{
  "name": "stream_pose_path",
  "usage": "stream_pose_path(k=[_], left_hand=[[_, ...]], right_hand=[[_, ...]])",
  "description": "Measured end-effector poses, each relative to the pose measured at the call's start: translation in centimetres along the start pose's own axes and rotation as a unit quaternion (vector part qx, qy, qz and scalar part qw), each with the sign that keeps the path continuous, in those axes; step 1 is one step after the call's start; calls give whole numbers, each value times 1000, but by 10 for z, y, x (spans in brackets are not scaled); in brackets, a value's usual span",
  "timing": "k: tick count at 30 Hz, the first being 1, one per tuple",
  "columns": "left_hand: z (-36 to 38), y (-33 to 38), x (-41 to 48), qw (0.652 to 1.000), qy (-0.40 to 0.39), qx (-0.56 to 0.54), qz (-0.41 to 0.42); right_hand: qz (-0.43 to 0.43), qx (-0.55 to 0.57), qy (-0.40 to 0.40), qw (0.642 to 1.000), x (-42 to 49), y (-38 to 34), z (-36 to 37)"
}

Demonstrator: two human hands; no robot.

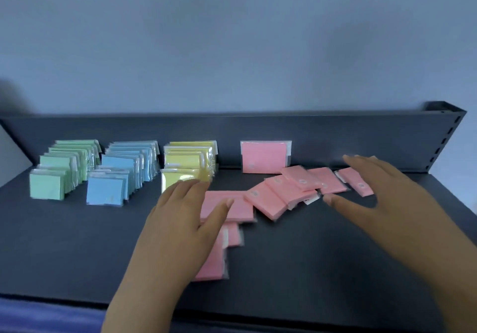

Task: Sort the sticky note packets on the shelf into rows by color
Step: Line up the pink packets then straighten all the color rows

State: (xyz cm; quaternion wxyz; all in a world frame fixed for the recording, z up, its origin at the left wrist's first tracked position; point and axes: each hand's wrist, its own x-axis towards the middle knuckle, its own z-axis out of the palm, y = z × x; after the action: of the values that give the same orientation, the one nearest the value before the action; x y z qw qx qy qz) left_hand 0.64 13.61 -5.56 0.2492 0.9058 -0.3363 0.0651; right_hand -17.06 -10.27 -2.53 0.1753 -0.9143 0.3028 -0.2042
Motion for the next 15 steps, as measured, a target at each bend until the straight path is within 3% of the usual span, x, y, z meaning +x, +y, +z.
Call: stream_pose_path(k=[9, 15], left_hand=[[-32, -75, 13, 995, -66, -76, 30], [-37, -93, 11, 991, -67, -113, 23]], right_hand=[[60, -1, 47, 997, -23, -69, 25], [62, -1, 45, 997, -28, -96, 29]])
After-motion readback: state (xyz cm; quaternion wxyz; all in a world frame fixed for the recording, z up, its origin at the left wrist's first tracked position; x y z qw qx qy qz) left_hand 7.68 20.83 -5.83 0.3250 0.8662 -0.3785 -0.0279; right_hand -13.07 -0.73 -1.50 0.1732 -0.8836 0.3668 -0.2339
